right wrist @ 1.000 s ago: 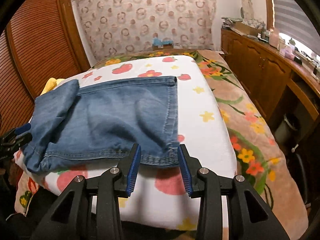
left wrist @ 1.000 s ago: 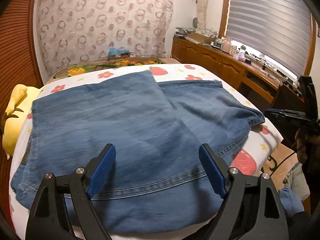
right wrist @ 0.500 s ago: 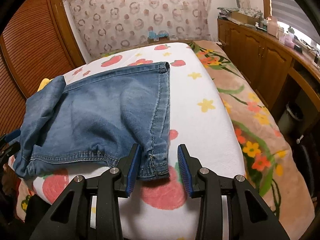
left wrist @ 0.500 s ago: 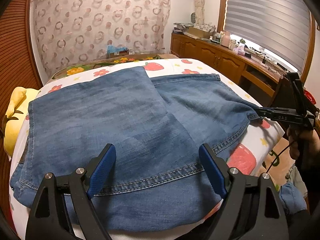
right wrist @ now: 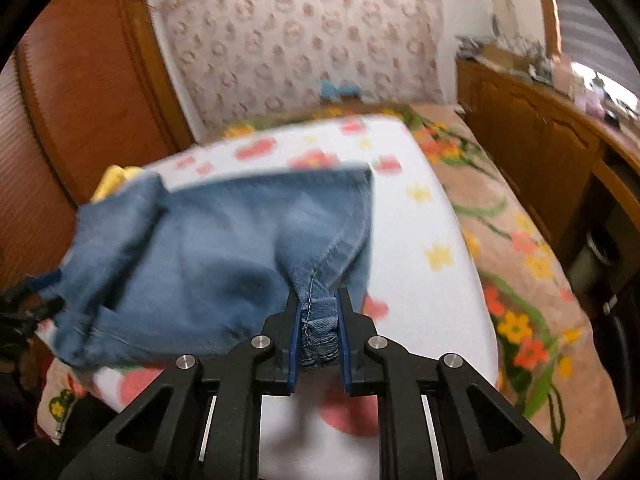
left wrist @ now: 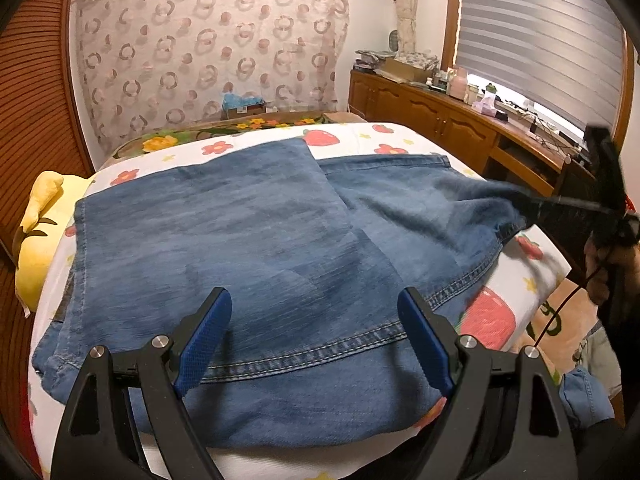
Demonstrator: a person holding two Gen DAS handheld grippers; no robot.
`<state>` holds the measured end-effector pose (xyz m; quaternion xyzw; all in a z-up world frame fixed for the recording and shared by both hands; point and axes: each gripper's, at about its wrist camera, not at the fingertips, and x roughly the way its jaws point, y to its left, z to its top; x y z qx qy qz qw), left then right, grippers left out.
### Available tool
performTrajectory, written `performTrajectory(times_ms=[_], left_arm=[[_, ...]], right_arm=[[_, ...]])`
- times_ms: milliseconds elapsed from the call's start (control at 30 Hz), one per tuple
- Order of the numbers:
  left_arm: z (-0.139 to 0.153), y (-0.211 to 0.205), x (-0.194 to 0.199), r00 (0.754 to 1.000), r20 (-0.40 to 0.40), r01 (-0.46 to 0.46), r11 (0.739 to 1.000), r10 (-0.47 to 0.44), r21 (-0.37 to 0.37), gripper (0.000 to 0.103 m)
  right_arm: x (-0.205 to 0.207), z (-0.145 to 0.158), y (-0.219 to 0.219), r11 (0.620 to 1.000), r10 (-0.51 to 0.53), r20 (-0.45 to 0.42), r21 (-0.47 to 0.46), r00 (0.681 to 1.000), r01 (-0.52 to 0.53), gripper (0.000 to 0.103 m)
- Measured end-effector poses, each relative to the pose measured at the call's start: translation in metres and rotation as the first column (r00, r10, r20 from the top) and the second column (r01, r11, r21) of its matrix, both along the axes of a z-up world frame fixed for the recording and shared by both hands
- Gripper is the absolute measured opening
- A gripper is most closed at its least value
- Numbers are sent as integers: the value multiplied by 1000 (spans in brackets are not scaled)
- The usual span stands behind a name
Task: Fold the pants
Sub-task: 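Grasp the jeans hem with the right gripper and fold the leg over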
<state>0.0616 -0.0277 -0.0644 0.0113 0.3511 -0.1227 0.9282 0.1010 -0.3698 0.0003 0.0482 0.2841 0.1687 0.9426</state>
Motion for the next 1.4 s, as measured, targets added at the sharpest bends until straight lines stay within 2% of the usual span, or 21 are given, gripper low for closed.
performTrajectory(times_ms=[133,233,433,567,733,933,1033,1067,1100,1300,1400], left_arm=[[6,12,-8,1000,19,-17,1000,17,-15,85],[8,20,-11,999,27,-34,999,35,-33,85],[22,46,-25,996,60,-67,996,70,-55,85],[33,66,-38,991,89,-96,993,102,-66,85],[35,87,-47,986,100,-129,989,136,-73,85],[29,102,-47,982,88,-159,983,166,-87,85],[24,103,-45,982,74,-164,982,171,-94,85],[23,102,-44,983,72,-161,982,168,-94,85],[22,101,-44,984,70,-160,983,166,-92,85],[18,93,-34,988,60,-141,987,146,-72,85],[16,91,-26,989,54,-135,989,138,-64,85]], right_arm=[[-12,47,18,998,66,103,-20,992,-64,15],[-21,84,42,989,143,173,-52,975,-136,15],[-39,145,115,948,314,278,-139,908,-285,15],[-49,166,172,901,433,296,-176,852,-397,15],[-45,165,220,854,518,263,-214,814,-475,15],[-22,159,238,833,550,193,-202,813,-515,15],[2,158,239,838,535,147,-219,832,-500,26],[5,160,239,842,525,141,-229,839,-488,34],[6,163,240,843,522,136,-231,842,-485,39],[-9,167,233,860,490,138,-243,861,-450,40],[-8,160,223,877,446,130,-261,885,-404,41]])
